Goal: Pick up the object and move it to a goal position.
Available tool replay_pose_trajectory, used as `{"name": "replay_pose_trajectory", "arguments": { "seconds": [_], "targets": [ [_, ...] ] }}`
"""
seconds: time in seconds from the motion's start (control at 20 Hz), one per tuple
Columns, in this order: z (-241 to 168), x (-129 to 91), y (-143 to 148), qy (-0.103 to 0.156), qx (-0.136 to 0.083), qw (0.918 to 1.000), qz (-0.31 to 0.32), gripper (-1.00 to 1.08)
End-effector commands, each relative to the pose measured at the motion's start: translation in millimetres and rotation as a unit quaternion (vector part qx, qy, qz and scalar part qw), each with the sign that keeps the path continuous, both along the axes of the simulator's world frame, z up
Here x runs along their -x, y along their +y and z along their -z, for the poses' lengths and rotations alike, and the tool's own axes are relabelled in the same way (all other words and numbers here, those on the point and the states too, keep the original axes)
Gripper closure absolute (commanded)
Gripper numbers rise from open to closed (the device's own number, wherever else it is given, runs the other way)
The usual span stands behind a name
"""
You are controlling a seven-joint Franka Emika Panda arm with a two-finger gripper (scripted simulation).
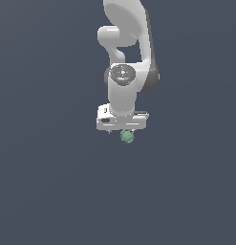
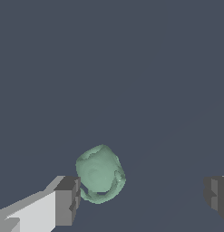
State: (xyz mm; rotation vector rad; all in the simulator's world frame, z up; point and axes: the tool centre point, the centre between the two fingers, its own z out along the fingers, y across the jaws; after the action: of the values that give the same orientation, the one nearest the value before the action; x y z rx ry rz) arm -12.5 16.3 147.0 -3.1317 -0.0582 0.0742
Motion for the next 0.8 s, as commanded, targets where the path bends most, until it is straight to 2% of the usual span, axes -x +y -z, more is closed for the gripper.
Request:
{"name": "replay_pose_trajectory", "arguments": {
  "seconds": [0.0,0.75],
  "targets": [
    [0.0,0.0,0.0,0.0,0.0,1.0,0.0,-0.92],
    [-4.3,-5.5,0.6,-0.004,-0.006,1.0,0.004,-0.92]
  ]
}}
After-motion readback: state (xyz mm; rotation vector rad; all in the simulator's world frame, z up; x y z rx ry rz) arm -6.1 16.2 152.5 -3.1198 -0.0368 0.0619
